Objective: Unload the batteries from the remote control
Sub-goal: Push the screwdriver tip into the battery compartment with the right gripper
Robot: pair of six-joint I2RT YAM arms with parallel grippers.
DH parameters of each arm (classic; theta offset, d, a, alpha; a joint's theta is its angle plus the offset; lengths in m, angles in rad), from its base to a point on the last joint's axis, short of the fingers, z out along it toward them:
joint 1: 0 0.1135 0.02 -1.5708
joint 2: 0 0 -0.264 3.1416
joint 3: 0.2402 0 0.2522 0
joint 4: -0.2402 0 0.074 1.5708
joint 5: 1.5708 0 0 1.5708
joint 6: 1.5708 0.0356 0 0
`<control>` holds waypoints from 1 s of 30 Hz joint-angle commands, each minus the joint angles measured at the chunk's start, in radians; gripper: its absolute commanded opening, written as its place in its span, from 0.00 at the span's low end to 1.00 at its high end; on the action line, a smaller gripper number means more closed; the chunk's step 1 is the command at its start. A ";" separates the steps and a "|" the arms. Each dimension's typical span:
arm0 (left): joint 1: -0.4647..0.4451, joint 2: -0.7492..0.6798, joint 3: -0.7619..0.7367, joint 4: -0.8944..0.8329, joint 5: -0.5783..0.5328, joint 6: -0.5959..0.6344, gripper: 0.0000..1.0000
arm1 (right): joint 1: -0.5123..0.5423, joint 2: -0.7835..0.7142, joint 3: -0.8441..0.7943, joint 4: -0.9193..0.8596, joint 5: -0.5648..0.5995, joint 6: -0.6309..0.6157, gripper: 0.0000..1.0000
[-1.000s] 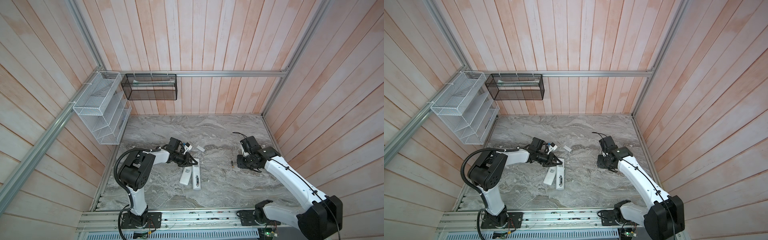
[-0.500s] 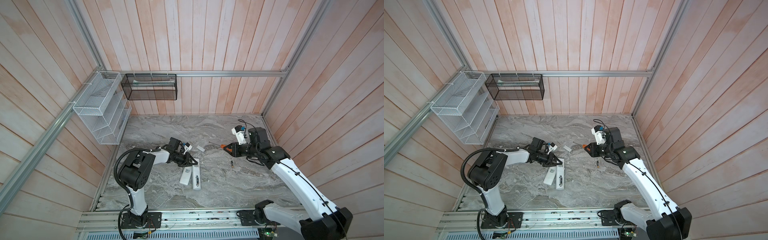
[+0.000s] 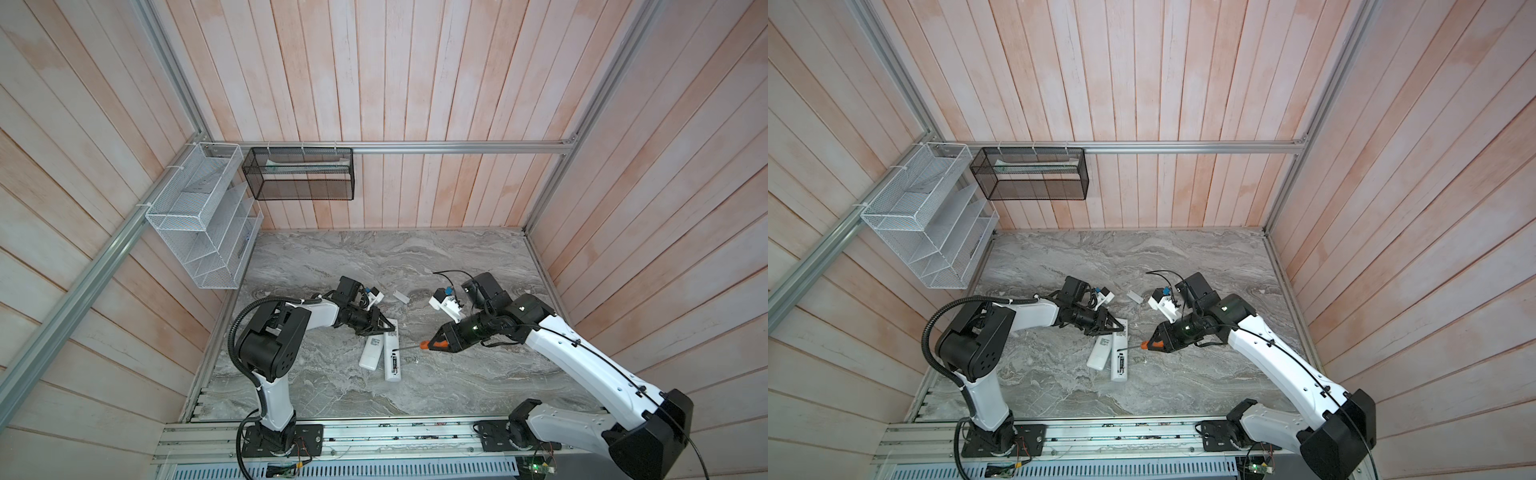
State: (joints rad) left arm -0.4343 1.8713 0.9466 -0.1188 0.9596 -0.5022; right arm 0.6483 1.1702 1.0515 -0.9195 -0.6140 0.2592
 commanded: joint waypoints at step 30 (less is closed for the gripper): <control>-0.001 0.069 0.049 -0.130 0.006 0.120 0.00 | 0.144 0.093 -0.068 0.085 0.201 -0.046 0.00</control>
State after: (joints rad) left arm -0.4347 1.9160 0.9737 -0.2352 0.9894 -0.4397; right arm 0.7822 1.2568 1.0004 -0.8505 -0.4324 0.2314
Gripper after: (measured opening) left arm 0.180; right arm 0.259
